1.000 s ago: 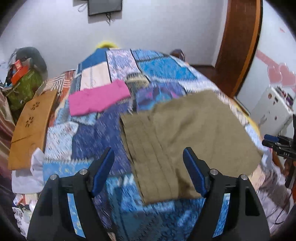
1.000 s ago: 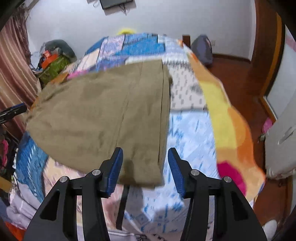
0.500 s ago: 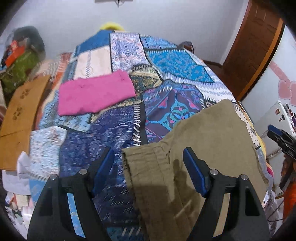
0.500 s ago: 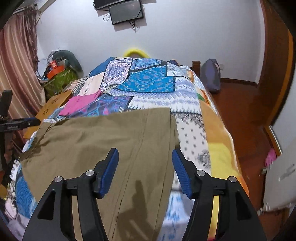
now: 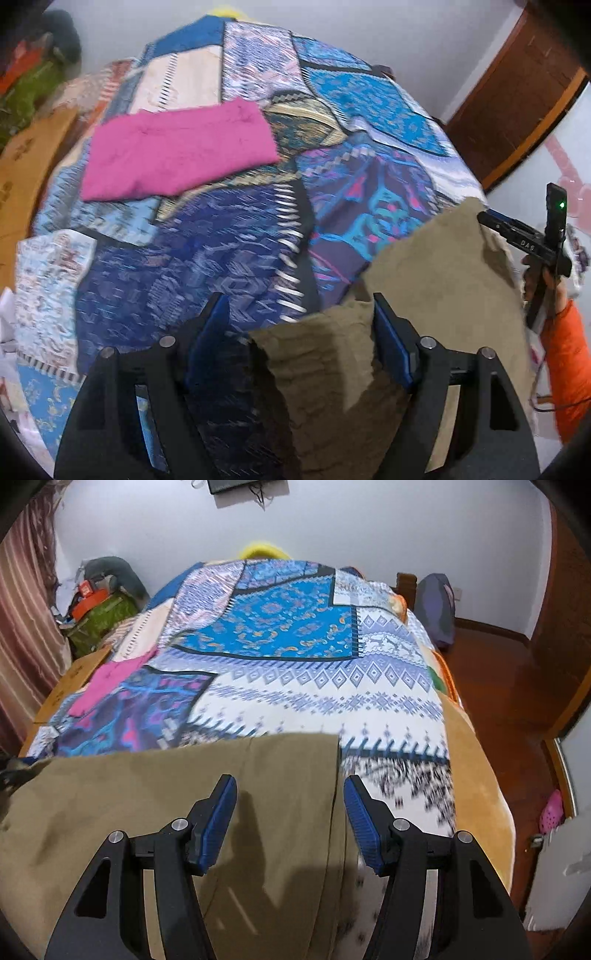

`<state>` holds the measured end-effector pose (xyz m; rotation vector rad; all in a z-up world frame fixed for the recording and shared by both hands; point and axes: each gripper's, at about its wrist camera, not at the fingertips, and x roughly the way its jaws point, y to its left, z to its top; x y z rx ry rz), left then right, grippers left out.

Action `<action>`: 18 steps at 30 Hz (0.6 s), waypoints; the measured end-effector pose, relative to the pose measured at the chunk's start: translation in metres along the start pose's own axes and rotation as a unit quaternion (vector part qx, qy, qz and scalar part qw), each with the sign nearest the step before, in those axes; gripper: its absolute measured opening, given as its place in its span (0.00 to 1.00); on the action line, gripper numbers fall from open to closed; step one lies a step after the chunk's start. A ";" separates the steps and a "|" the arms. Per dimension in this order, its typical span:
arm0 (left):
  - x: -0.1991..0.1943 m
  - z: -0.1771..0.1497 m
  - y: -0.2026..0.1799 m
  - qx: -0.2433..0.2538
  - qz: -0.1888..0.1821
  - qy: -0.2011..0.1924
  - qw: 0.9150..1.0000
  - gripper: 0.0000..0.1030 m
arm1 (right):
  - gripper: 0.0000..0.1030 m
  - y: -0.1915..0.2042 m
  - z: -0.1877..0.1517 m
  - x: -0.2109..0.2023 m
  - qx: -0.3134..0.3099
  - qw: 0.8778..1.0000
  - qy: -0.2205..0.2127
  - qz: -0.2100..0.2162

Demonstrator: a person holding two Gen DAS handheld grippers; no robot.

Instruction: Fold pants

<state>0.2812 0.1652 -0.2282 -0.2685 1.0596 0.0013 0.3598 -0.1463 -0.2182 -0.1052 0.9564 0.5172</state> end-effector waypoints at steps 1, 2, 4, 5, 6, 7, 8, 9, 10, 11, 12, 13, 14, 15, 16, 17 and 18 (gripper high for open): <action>0.000 0.000 0.001 -0.001 0.005 -0.004 1.000 0.75 | 0.55 0.000 0.000 0.005 -0.002 1.000 0.006 0.002; 0.000 0.000 0.002 -0.005 0.010 -0.008 1.000 0.75 | 0.51 0.001 0.000 0.012 -0.008 1.000 0.011 -0.001; 0.000 0.000 0.004 -0.011 0.022 -0.013 1.000 0.74 | 0.47 0.005 -0.003 0.021 -0.027 0.999 0.016 -0.016; 0.001 0.000 0.004 -0.012 0.029 -0.014 0.999 0.74 | 0.46 0.006 -0.003 0.022 -0.031 0.999 0.017 -0.020; 0.003 0.000 0.005 -0.015 0.037 -0.013 0.999 0.74 | 0.46 0.006 -0.002 0.022 -0.032 0.999 0.018 -0.026; 0.006 0.001 0.005 -0.017 0.040 -0.008 0.999 0.74 | 0.46 0.008 -0.001 0.022 -0.031 0.999 0.022 -0.031; 0.006 0.002 0.005 -0.017 0.044 -0.003 0.999 0.74 | 0.46 0.010 -0.001 0.020 -0.034 0.998 0.027 -0.038; 0.004 0.004 0.004 -0.014 0.044 -0.001 0.999 0.73 | 0.46 0.011 0.000 0.018 -0.036 0.998 0.030 -0.042; 0.001 0.005 0.002 -0.006 0.044 0.002 0.999 0.73 | 0.45 0.011 0.002 0.015 -0.036 0.998 0.032 -0.047; -0.005 0.006 -0.001 0.003 0.049 0.001 0.999 0.72 | 0.45 0.014 0.004 0.009 -0.038 0.997 0.035 -0.055; -0.011 0.006 -0.004 0.012 0.053 -0.002 0.999 0.72 | 0.45 0.018 0.005 -0.001 -0.042 0.996 0.033 -0.065; -0.019 0.006 -0.007 0.022 0.057 -0.007 0.998 0.72 | 0.46 0.020 0.005 -0.010 -0.046 0.996 0.028 -0.067; -0.031 0.007 -0.012 0.036 0.064 -0.021 0.997 0.72 | 0.46 0.026 0.004 -0.029 -0.052 0.997 0.014 -0.056; -0.040 0.007 -0.015 0.041 0.070 -0.031 0.996 0.72 | 0.47 0.030 0.005 -0.038 -0.054 0.997 0.006 -0.046; -0.051 0.008 -0.019 0.046 0.071 -0.046 0.995 0.72 | 0.49 0.036 0.005 -0.050 -0.056 0.998 -0.003 -0.033; -0.060 0.008 -0.022 0.048 0.062 -0.054 0.995 0.72 | 0.53 0.045 0.004 -0.067 -0.058 0.998 -0.012 -0.016; -0.067 0.008 -0.025 0.049 0.050 -0.059 0.996 0.72 | 0.55 0.051 0.005 -0.072 -0.059 0.998 -0.017 -0.004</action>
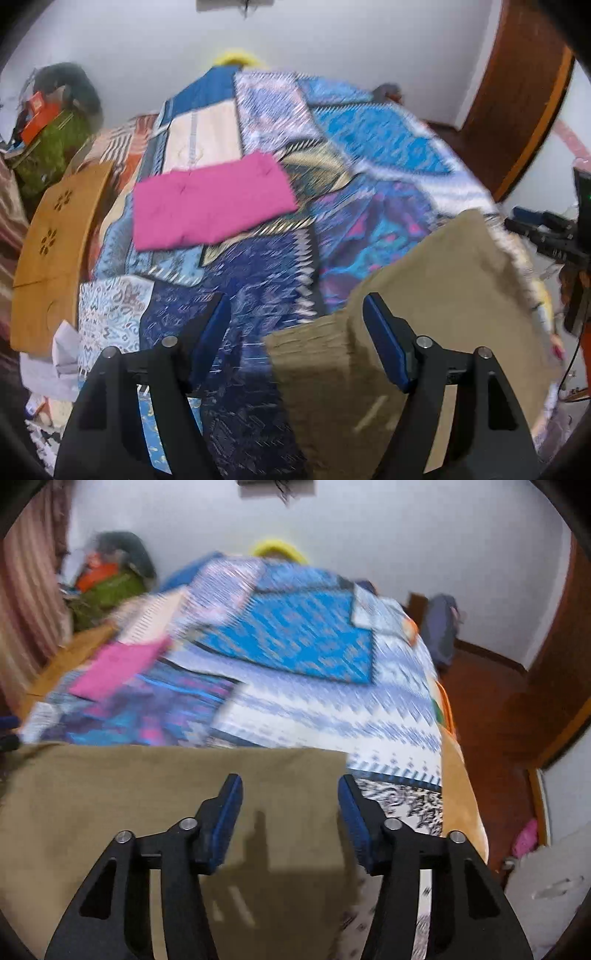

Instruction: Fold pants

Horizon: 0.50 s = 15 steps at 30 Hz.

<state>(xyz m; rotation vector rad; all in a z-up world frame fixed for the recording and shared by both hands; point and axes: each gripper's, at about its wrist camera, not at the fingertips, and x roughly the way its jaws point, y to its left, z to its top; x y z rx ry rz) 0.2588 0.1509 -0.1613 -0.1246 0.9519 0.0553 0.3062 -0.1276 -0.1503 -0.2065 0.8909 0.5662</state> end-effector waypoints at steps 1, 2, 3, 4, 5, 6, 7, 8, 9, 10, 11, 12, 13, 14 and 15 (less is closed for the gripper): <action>-0.005 0.001 -0.003 -0.001 -0.012 -0.004 1.000 0.72 | 0.58 0.010 0.001 -0.012 -0.002 1.000 -0.009 0.021; -0.009 0.002 -0.007 -0.001 -0.026 -0.006 1.000 0.72 | 0.59 0.020 0.002 -0.020 -0.004 0.999 -0.015 0.039; -0.012 0.002 -0.013 0.000 -0.041 -0.005 0.999 0.72 | 0.60 0.029 0.005 -0.021 -0.005 0.999 -0.016 0.051; -0.011 0.002 -0.019 0.002 -0.055 -0.001 0.998 0.72 | 0.61 0.039 0.007 -0.022 -0.006 0.998 -0.016 0.065; -0.008 0.001 -0.025 0.004 -0.062 0.005 0.998 0.72 | 0.61 0.052 0.007 -0.022 -0.009 0.996 -0.011 0.084; -0.004 0.000 -0.029 0.005 -0.065 0.011 0.998 0.72 | 0.61 0.062 0.008 -0.018 -0.012 0.995 -0.006 0.097; 0.002 -0.001 -0.034 0.007 -0.064 0.020 0.998 0.72 | 0.61 0.072 0.008 -0.013 -0.016 0.994 0.001 0.107; 0.007 -0.002 -0.037 0.008 -0.064 0.026 0.998 0.72 | 0.61 0.081 0.007 -0.007 -0.020 0.994 0.008 0.111; 0.017 -0.005 -0.041 0.011 -0.064 0.037 0.997 0.72 | 0.61 0.090 0.005 0.000 -0.025 0.993 0.018 0.115; 0.025 -0.007 -0.043 0.016 -0.061 0.047 0.997 0.72 | 0.61 0.098 0.002 0.009 -0.030 0.992 0.030 0.120; 0.038 -0.012 -0.045 0.022 -0.051 0.064 0.996 0.72 | 0.61 0.105 -0.002 0.019 -0.033 0.990 0.045 0.127; 0.044 -0.015 -0.045 0.028 -0.044 0.069 0.996 0.72 | 0.61 0.112 -0.009 0.029 -0.038 0.989 0.063 0.132; 0.049 -0.020 -0.045 0.038 -0.030 0.072 0.996 0.72 | 0.61 0.117 -0.015 0.040 -0.044 0.986 0.085 0.133; 0.049 -0.025 -0.046 0.048 -0.014 0.069 0.996 0.72 | 0.61 0.123 -0.024 0.049 -0.054 0.984 0.110 0.130; 0.048 -0.030 -0.047 0.060 -0.006 0.065 0.996 0.72 | 0.61 0.126 -0.034 0.054 -0.064 0.982 0.124 0.127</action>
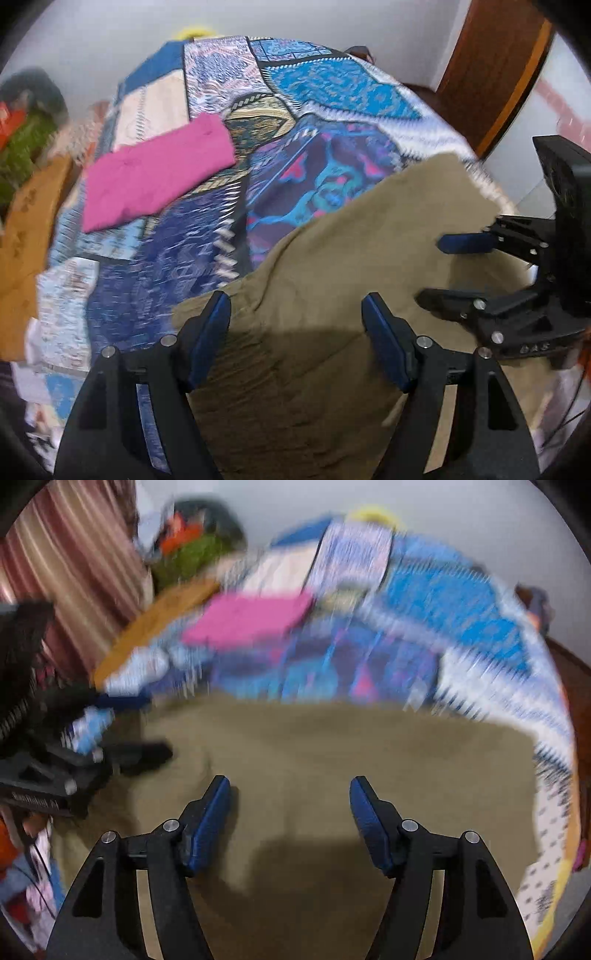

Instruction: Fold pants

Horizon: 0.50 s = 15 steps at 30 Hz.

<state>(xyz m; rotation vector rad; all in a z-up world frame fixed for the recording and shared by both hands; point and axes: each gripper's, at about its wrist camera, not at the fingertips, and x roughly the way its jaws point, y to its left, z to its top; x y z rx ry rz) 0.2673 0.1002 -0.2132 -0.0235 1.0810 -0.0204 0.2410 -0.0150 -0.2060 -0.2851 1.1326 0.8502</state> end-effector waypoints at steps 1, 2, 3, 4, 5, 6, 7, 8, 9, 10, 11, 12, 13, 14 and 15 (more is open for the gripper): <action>-0.002 -0.005 -0.001 0.010 0.005 -0.004 1.000 0.72 | 0.61 0.000 -0.006 -0.001 -0.002 1.000 -0.008 -0.002; -0.006 -0.012 -0.002 0.021 0.006 -0.014 1.000 0.73 | 0.61 0.001 -0.013 -0.005 -0.002 1.000 -0.018 -0.001; -0.009 -0.018 -0.002 0.025 0.008 -0.018 0.999 0.74 | 0.61 0.000 -0.017 -0.008 0.000 1.000 -0.013 0.001; -0.011 -0.023 -0.001 0.026 0.009 -0.021 0.999 0.75 | 0.61 -0.001 -0.023 -0.014 0.004 1.000 -0.014 0.001; -0.014 -0.031 0.002 0.021 0.004 -0.026 0.999 0.76 | 0.61 -0.002 -0.027 -0.018 0.007 1.000 -0.017 0.002; -0.017 -0.035 0.004 0.013 -0.001 -0.029 0.999 0.77 | 0.61 -0.003 -0.033 -0.023 0.011 1.000 -0.017 0.002; -0.020 -0.039 0.007 0.004 -0.008 -0.030 1.000 0.78 | 0.61 -0.003 -0.039 -0.027 0.013 1.000 -0.017 0.000; -0.022 -0.045 0.012 -0.009 -0.019 -0.031 0.999 0.78 | 0.61 -0.002 -0.050 -0.033 0.012 1.000 -0.019 -0.009; -0.025 -0.048 0.013 -0.016 -0.026 -0.031 0.999 0.78 | 0.61 0.001 -0.056 -0.036 0.010 1.000 -0.021 -0.016; -0.028 -0.054 0.014 -0.022 -0.032 -0.031 0.999 0.78 | 0.61 0.003 -0.062 -0.039 0.008 0.999 -0.022 -0.021; -0.031 -0.058 0.013 -0.023 -0.033 -0.031 0.999 0.78 | 0.61 0.006 -0.073 -0.045 0.008 0.999 -0.025 -0.024; -0.037 -0.063 0.012 -0.022 -0.030 -0.034 0.999 0.78 | 0.61 0.009 -0.075 -0.050 0.008 0.999 -0.027 -0.027; -0.042 -0.067 0.009 -0.019 -0.024 -0.037 0.999 0.78 | 0.61 0.011 -0.081 -0.054 0.007 0.999 -0.030 -0.033; -0.049 -0.073 0.006 -0.012 -0.012 -0.043 0.999 0.79 | 0.61 0.013 -0.088 -0.058 0.007 0.999 -0.031 -0.040; -0.054 -0.077 0.003 -0.008 -0.003 -0.048 0.999 0.79 | 0.61 0.014 -0.093 -0.063 0.009 0.998 -0.035 -0.046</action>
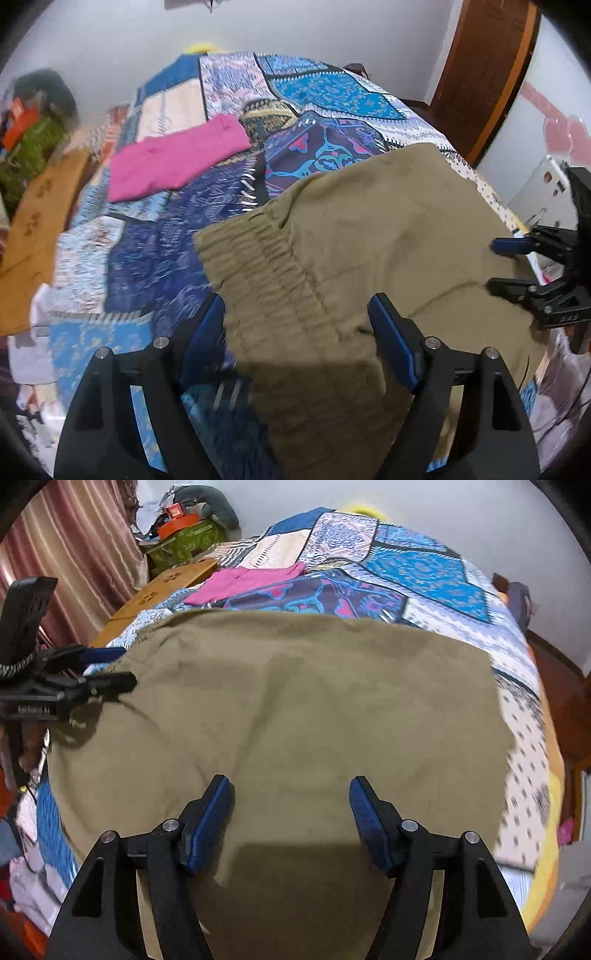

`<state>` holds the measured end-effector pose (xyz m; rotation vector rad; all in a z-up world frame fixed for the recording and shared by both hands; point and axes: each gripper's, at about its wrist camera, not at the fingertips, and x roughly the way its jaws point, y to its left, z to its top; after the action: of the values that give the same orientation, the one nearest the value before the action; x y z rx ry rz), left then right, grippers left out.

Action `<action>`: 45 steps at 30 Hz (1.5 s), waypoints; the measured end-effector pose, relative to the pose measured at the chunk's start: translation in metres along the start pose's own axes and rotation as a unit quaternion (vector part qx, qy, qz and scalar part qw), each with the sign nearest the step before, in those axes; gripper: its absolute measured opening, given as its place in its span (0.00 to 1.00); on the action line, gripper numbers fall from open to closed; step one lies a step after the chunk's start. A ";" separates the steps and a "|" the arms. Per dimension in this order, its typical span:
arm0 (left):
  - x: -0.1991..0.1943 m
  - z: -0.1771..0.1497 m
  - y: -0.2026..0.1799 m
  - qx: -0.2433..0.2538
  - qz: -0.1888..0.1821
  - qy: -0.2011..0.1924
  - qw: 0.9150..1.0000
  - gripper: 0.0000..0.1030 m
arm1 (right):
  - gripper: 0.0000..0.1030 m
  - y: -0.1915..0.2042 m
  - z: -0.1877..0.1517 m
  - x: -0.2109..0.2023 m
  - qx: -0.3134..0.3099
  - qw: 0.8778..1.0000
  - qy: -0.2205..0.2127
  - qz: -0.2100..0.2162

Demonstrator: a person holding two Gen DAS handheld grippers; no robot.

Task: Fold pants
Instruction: 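Fold the pants again, right tool carrying the hem toward the left tool's waistband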

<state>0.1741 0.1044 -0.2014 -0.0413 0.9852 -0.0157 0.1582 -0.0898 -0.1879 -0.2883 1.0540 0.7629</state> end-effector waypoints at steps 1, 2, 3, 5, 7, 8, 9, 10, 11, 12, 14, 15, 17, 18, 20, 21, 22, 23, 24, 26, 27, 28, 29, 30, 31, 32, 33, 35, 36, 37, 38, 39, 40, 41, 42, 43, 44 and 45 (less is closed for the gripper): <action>-0.006 -0.003 -0.002 0.005 0.007 -0.005 1.000 0.79 | 0.61 0.000 -0.005 -0.004 0.004 1.000 -0.004 -0.004; -0.012 -0.009 -0.005 0.012 0.013 -0.008 1.000 0.79 | 0.61 -0.001 -0.013 -0.010 0.012 1.000 -0.006 -0.007; -0.016 -0.012 -0.007 0.017 0.019 -0.008 1.000 0.79 | 0.61 -0.003 -0.017 -0.013 0.019 1.000 -0.009 -0.007; -0.020 -0.023 -0.007 0.022 0.027 -0.009 0.999 0.79 | 0.61 -0.005 -0.027 -0.019 0.030 1.000 -0.008 -0.003; -0.022 -0.029 -0.004 0.010 0.022 -0.009 1.000 0.79 | 0.62 -0.005 -0.036 -0.023 0.039 0.999 -0.015 -0.006; -0.024 -0.032 0.000 -0.005 0.012 -0.008 1.000 0.79 | 0.61 -0.006 -0.043 -0.025 0.048 0.999 -0.019 -0.006; -0.025 -0.033 0.004 -0.017 0.005 -0.007 1.000 0.79 | 0.62 -0.007 -0.047 -0.026 0.053 0.998 -0.023 -0.006; -0.026 -0.034 0.007 -0.029 -0.002 -0.005 1.000 0.79 | 0.62 -0.009 -0.051 -0.028 0.065 0.997 -0.029 -0.004; -0.027 -0.034 0.011 -0.047 -0.012 0.001 0.999 0.79 | 0.62 -0.011 -0.053 -0.030 0.074 0.997 -0.030 -0.001; -0.029 -0.034 0.013 -0.057 -0.015 0.002 0.998 0.79 | 0.62 -0.012 -0.053 -0.030 0.079 0.996 -0.031 -0.001; -0.038 -0.031 0.013 -0.071 -0.016 -0.008 0.997 0.79 | 0.63 -0.011 -0.050 -0.034 0.083 0.996 -0.031 -0.010; -0.044 -0.031 0.012 -0.073 -0.012 -0.016 0.997 0.79 | 0.63 -0.009 -0.049 -0.036 0.080 0.996 -0.034 -0.015; -0.061 -0.031 0.011 -0.083 -0.005 -0.041 0.996 0.79 | 0.63 -0.002 -0.043 -0.045 0.066 0.996 -0.050 -0.026; -0.067 -0.032 0.012 -0.090 -0.008 -0.047 0.995 0.79 | 0.63 0.003 -0.041 -0.049 0.062 0.996 -0.059 -0.026; -0.075 -0.036 0.014 -0.111 -0.029 -0.052 0.992 0.79 | 0.63 0.008 -0.033 -0.055 0.056 0.995 -0.076 -0.021; -0.079 -0.039 0.015 -0.123 -0.044 -0.051 0.990 0.80 | 0.63 0.012 -0.029 -0.058 0.052 0.995 -0.086 -0.018; -0.080 -0.042 0.015 -0.130 -0.053 -0.049 0.989 0.80 | 0.63 0.016 -0.025 -0.060 0.049 0.994 -0.095 -0.014; -0.081 -0.046 0.014 -0.137 -0.061 -0.046 0.988 0.80 | 0.63 0.020 -0.021 -0.060 0.045 0.994 -0.104 -0.010; -0.082 -0.051 0.013 -0.142 -0.068 -0.043 0.987 0.81 | 0.63 0.024 -0.018 -0.059 0.042 0.993 -0.110 -0.005; -0.080 -0.060 0.008 -0.146 -0.078 -0.032 0.986 0.81 | 0.63 0.031 -0.013 -0.054 0.039 0.992 -0.116 0.004; -0.079 -0.065 0.005 -0.145 -0.084 -0.026 0.985 0.81 | 0.63 0.034 -0.012 -0.049 0.037 0.993 -0.116 0.008; -0.077 -0.070 0.001 -0.143 -0.089 -0.018 0.985 0.81 | 0.63 0.038 -0.011 -0.044 0.034 0.993 -0.114 0.010; -0.074 -0.075 -0.004 -0.141 -0.097 -0.006 0.985 0.81 | 0.63 0.043 -0.011 -0.037 0.028 0.993 -0.110 0.011; -0.071 -0.079 -0.008 -0.140 -0.105 0.004 0.985 0.81 | 0.63 0.047 -0.011 -0.029 0.021 0.994 -0.103 0.009; -0.068 -0.083 -0.011 -0.141 -0.114 0.014 0.983 0.81 | 0.63 0.050 -0.012 -0.023 0.018 0.995 -0.094 0.006; -0.064 -0.087 -0.013 -0.143 -0.122 0.023 0.982 0.81 | 0.63 0.054 -0.013 -0.014 0.013 0.997 -0.080 0.004; -0.063 -0.089 -0.016 -0.143 -0.123 0.025 0.982 0.81 | 0.63 0.058 -0.015 -0.006 0.010 0.998 -0.069 0.004; -0.062 -0.090 -0.021 -0.135 -0.117 0.020 0.984 0.84 | 0.63 0.060 -0.020 -0.001 0.006 0.997 -0.071 0.001; -0.061 -0.089 -0.023 -0.136 -0.123 0.020 0.983 0.84 | 0.63 0.060 -0.022 -0.002 0.005 0.997 -0.076 0.002; -0.060 -0.088 -0.024 -0.139 -0.130 0.021 0.982 0.84 | 0.63 0.058 -0.022 -0.002 0.006 0.997 -0.076 0.008; -0.057 -0.084 -0.023 -0.146 -0.146 0.023 0.978 0.84 | 0.63 0.056 -0.023 -0.003 0.009 0.997 -0.075 0.015; -0.054 -0.082 -0.022 -0.155 -0.158 0.023 0.975 0.85 | 0.63 0.055 -0.024 -0.004 0.011 0.997 -0.075 0.019; -0.051 -0.079 -0.021 -0.160 -0.165 0.023 0.973 0.85 | 0.63 0.053 -0.026 -0.004 0.010 0.997 -0.077 0.022; -0.047 -0.076 -0.018 -0.168 -0.172 0.024 0.970 0.85 | 0.63 0.052 -0.028 -0.005 0.007 0.997 -0.079 0.023; -0.042 -0.073 -0.016 -0.177 -0.177 0.023 0.968 0.85 | 0.63 0.052 -0.029 -0.005 0.006 0.996 -0.081 0.023; -0.038 -0.069 -0.014 -0.187 -0.182 0.021 0.965 0.85 | 0.63 0.052 -0.031 -0.005 0.005 0.996 -0.082 0.024; -0.036 -0.066 -0.011 -0.194 -0.185 0.021 0.963 0.85 | 0.63 0.053 -0.032 -0.005 0.004 0.996 -0.083 0.024; -0.033 -0.061 -0.009 -0.202 -0.190 0.020 0.961 0.85 | 0.63 0.054 -0.031 -0.004 0.004 0.996 -0.084 0.025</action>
<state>0.1048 0.0943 -0.2069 -0.6070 0.9955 -0.1690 0.0988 -0.0706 -0.1920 -0.1885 0.9078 0.8134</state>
